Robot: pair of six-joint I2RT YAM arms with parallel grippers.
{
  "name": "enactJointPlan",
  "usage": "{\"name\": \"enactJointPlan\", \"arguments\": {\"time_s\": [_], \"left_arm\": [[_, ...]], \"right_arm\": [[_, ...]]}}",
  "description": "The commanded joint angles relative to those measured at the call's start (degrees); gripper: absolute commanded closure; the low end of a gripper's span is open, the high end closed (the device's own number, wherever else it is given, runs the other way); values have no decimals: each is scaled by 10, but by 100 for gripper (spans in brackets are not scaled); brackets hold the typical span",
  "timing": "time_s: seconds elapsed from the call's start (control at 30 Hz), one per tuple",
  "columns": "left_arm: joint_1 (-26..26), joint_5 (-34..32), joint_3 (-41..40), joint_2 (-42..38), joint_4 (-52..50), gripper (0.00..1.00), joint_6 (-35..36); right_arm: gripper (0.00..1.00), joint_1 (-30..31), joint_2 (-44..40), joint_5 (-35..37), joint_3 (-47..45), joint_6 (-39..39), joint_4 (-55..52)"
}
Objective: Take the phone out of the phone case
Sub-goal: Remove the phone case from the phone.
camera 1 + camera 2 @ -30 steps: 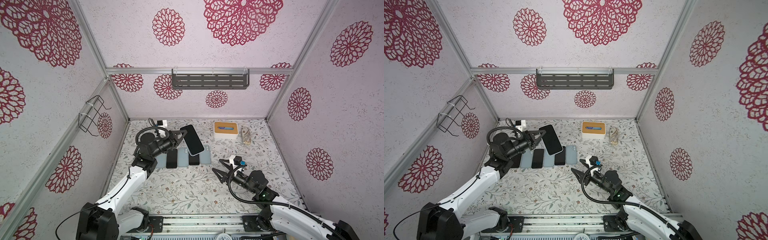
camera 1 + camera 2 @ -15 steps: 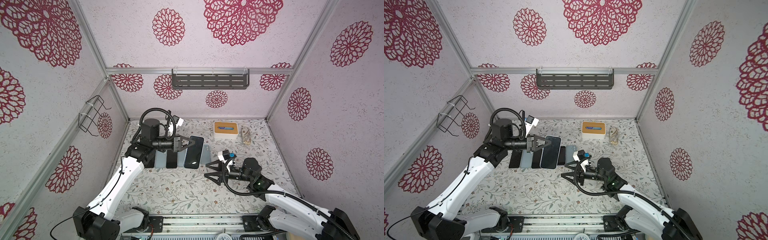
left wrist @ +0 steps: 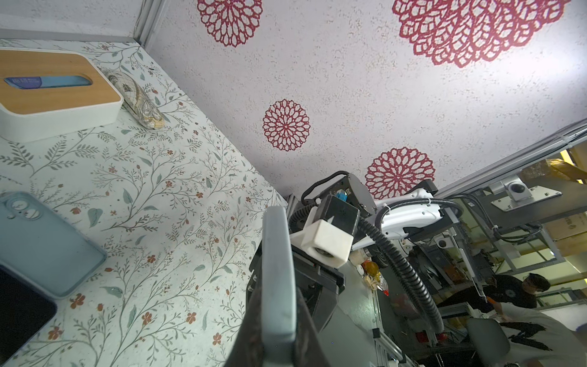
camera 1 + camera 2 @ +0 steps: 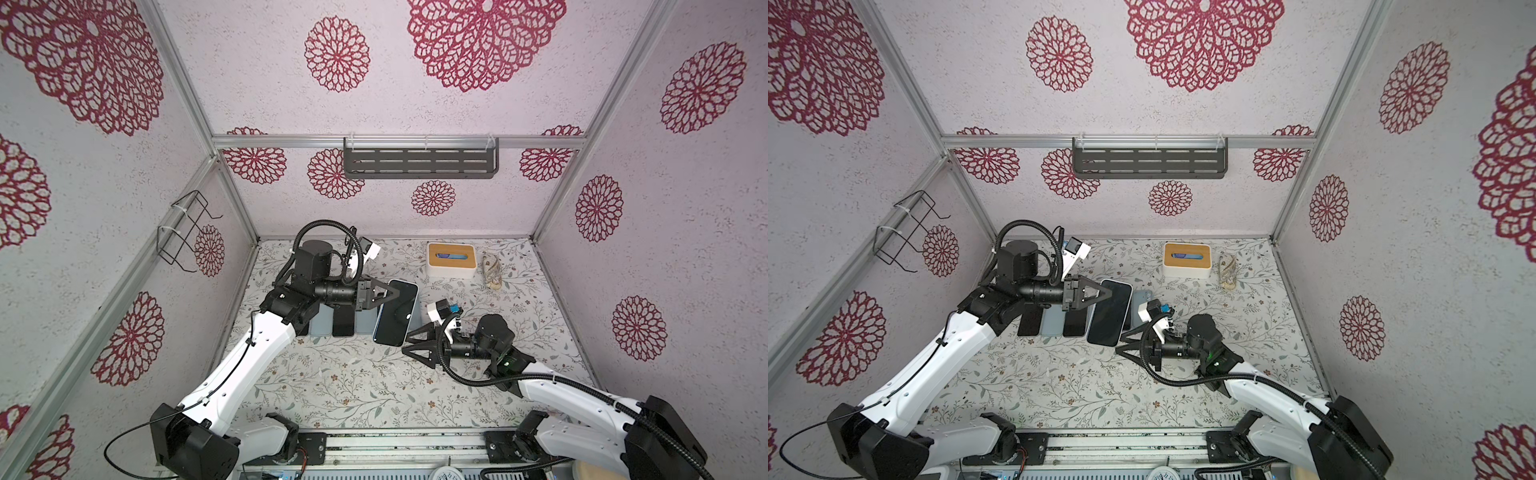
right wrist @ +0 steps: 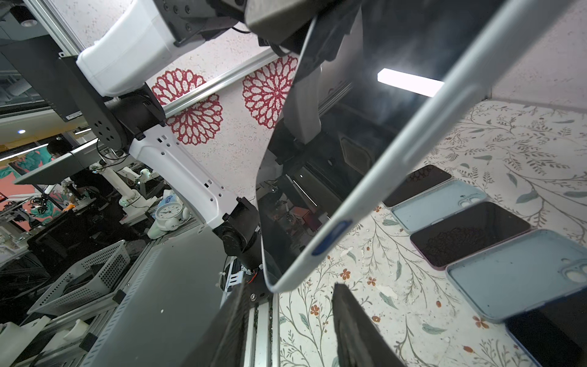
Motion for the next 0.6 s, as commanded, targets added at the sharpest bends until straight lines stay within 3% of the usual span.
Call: {"name": "enactJointPlan", "arguments": {"time_s": [0.0, 0.3, 0.43, 0.57], "left_arm": [[-6, 7, 11, 3, 38, 100, 1], [-14, 2, 9, 14, 53, 100, -8], [-13, -11, 16, 23, 59, 100, -28], [-13, -15, 22, 48, 86, 100, -81]], "right_arm": [[58, 4, 3, -18, 18, 16, 50], [79, 5, 10, -21, 19, 17, 58], [100, 7, 13, -32, 15, 15, 66], [100, 11, 6, -22, -1, -8, 82]]}}
